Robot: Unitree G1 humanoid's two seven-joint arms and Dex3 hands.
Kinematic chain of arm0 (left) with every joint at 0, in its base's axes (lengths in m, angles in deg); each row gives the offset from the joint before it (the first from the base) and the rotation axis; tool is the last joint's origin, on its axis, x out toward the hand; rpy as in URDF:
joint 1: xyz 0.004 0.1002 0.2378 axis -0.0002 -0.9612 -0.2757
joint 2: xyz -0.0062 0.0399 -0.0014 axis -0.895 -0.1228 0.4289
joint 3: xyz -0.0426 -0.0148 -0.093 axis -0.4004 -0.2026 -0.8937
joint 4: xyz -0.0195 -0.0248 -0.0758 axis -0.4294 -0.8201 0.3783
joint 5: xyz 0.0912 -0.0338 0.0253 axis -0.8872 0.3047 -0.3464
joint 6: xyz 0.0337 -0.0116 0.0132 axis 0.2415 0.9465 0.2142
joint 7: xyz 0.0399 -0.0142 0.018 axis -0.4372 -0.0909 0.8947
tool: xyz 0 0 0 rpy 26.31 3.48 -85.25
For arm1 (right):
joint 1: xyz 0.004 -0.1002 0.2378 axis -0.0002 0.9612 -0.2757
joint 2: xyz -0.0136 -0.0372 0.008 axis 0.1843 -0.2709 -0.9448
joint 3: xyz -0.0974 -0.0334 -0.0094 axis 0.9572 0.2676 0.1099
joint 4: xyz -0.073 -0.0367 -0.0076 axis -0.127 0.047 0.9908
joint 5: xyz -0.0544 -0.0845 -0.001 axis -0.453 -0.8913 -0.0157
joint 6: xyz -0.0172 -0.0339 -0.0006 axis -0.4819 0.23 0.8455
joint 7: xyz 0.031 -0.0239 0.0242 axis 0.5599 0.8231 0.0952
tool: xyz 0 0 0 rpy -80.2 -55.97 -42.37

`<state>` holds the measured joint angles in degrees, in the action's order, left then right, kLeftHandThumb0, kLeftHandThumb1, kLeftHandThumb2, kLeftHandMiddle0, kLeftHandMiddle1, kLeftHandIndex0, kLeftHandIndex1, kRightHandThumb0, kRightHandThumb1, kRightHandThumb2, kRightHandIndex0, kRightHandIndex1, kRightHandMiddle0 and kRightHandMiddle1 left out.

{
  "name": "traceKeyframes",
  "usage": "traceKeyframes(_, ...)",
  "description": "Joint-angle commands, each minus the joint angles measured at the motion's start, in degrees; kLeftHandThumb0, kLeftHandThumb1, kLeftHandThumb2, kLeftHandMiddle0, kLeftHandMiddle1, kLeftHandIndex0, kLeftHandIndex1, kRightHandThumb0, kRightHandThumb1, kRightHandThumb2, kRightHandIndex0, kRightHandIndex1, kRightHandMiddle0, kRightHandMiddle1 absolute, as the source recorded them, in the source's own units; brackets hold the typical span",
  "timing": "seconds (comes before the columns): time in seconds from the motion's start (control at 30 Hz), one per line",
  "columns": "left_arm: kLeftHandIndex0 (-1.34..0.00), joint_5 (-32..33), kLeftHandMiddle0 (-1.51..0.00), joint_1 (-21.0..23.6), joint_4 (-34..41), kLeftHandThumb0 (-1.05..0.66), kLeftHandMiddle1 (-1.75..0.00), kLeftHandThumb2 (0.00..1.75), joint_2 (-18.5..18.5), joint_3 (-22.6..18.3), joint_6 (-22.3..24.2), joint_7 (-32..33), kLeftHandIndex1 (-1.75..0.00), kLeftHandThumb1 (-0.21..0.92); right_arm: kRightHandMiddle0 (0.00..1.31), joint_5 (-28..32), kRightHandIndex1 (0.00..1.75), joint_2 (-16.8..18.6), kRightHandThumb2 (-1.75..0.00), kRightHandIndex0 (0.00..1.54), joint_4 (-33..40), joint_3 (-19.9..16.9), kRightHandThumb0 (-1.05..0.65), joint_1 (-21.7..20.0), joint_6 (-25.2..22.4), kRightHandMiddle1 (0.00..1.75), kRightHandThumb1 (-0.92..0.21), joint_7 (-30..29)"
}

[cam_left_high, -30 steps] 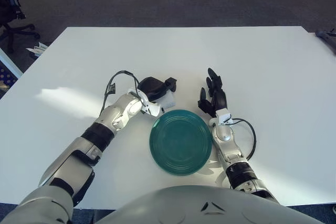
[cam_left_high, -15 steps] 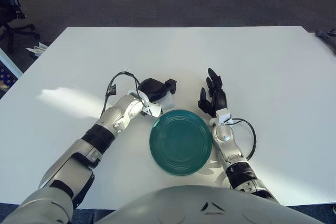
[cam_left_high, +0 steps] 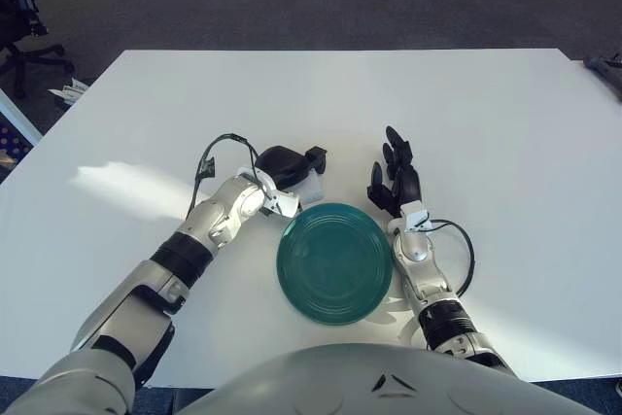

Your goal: Put the charger into the plate.

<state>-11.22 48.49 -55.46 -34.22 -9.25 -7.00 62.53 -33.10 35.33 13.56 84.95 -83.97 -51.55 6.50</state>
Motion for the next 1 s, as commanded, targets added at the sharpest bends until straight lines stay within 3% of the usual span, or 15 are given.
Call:
traceKeyframes(0.0, -0.72, -0.2, -0.91, -2.5, -1.3, 0.0, -1.65, 1.74, -0.4, 0.4, 0.2, 0.4, -1.75, -0.09, 0.0, -1.6, 0.0, 0.4, -0.85, 0.19, -8.7, 0.9, -0.92, 10.7, -0.4, 0.36, -0.92, -0.7)
traceKeyframes(0.43, -0.72, 2.0, -0.94, -2.6, -0.6, 0.0, -1.62, 1.74, -0.5, -1.2, -0.2, 1.1, -1.75, -0.1, 0.0, -1.1, 0.0, 0.4, -0.84, 0.18, -8.7, 1.0, -0.92, 10.5, -0.3, 0.35, -0.92, 0.1)
traceKeyframes(0.77, -0.68, 2.5, -0.86, -0.2, 1.8, 0.0, -1.7, 1.71, -1.7, -4.0, -0.5, 1.7, -1.75, -0.04, 0.0, -0.1, 0.0, 0.4, -0.82, 0.16, -9.2, 0.5, -0.92, 10.3, 0.1, 0.35, -0.92, 1.3)
traceKeyframes(0.97, -0.69, 3.5, -0.87, 0.6, 6.3, 0.0, -1.71, 1.72, -2.1, -6.1, 1.2, -1.1, -1.75, -0.05, 0.0, 0.0, 0.0, 0.3, -0.83, 0.14, -9.7, 0.2, -0.92, 10.2, 0.6, 0.32, -0.92, 1.3)
